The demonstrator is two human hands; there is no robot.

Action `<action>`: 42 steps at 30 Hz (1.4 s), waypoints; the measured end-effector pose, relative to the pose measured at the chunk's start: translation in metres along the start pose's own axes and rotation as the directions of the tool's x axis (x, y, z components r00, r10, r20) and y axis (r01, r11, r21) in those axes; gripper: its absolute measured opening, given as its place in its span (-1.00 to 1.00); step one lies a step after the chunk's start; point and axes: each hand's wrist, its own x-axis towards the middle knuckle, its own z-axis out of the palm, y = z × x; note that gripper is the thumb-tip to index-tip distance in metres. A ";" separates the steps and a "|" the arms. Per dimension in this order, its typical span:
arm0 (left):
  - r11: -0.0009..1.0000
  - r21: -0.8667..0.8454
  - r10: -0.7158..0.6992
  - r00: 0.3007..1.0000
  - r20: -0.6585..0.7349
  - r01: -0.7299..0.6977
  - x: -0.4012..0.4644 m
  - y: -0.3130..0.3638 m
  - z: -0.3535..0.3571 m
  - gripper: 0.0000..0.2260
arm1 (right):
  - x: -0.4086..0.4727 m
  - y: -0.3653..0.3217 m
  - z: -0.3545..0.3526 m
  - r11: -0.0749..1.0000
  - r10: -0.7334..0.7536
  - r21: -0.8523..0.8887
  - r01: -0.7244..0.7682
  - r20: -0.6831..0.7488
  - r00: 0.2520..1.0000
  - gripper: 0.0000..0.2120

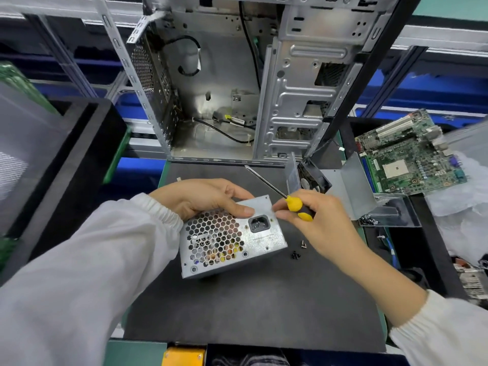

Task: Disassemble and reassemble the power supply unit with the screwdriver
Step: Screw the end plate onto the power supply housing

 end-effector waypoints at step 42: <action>1.000 -0.020 0.004 1.000 -0.004 -0.004 0.005 -0.001 -0.006 -0.67 | -0.017 0.025 0.014 0.899 -0.419 -0.155 0.409 -0.039 0.907 -0.83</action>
